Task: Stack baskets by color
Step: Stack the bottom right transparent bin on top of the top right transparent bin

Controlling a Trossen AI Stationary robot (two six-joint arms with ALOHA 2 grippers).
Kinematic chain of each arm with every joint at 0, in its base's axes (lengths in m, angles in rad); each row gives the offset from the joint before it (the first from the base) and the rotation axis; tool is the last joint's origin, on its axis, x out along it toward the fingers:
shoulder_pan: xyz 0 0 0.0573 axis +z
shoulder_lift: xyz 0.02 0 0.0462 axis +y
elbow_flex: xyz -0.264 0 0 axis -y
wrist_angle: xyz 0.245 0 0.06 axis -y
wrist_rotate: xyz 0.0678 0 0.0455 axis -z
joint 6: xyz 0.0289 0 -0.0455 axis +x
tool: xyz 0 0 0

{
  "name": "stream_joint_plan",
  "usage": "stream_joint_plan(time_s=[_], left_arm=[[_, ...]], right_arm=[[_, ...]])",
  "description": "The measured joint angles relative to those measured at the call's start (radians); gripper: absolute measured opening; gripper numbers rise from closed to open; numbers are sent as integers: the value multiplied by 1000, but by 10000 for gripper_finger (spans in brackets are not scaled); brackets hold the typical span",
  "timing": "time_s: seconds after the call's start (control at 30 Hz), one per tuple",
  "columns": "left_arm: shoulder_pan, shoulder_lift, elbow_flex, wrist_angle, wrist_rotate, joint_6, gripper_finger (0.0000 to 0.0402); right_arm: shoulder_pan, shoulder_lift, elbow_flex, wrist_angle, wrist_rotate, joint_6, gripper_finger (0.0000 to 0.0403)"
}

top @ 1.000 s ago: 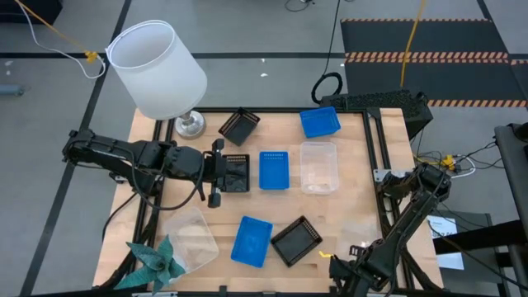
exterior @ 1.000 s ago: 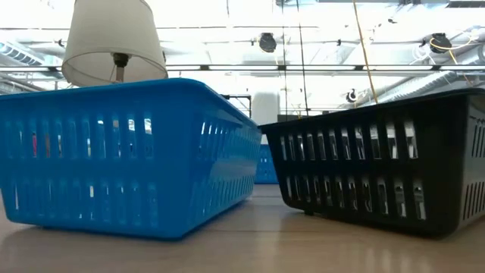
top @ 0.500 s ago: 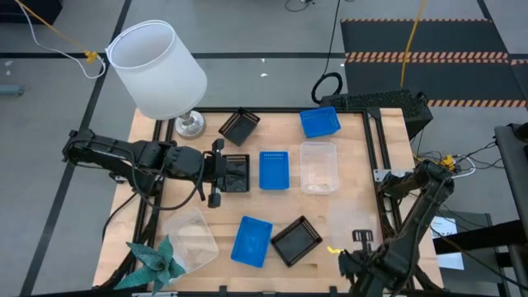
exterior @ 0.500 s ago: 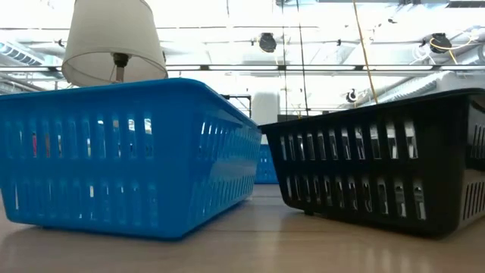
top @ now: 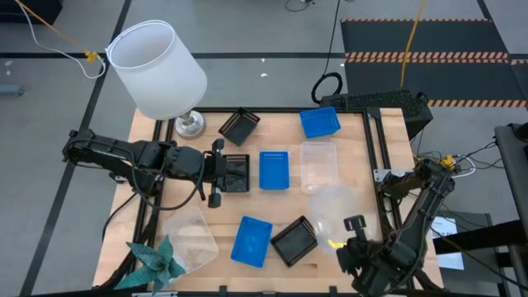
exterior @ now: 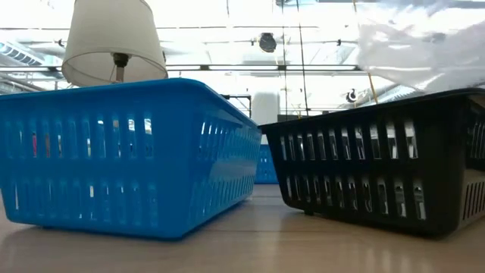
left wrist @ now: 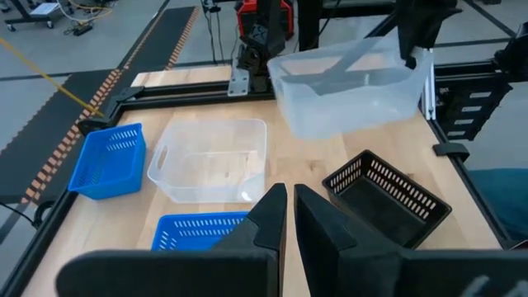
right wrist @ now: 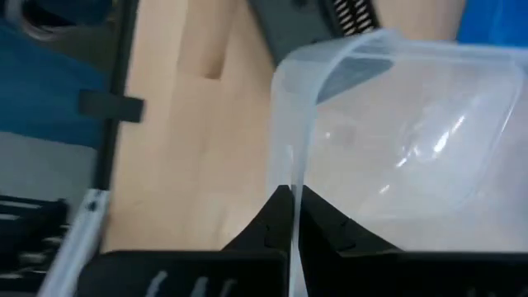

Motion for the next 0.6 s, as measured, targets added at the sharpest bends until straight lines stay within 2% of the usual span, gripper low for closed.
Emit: stream_joint_plan(time_s=[0.13,0.47,0.6], left_arm=[[0,0,0,0,0,-2,31],[-1,0,0,-6,0,-2,31],[-1,0,0,-7,0,-2,31]], right_arm=[[-53,0,0,1,21,-120,0],[-282,-75,0,1,127,-243,0],[-375,-133,-8,1,237,-180,0]])
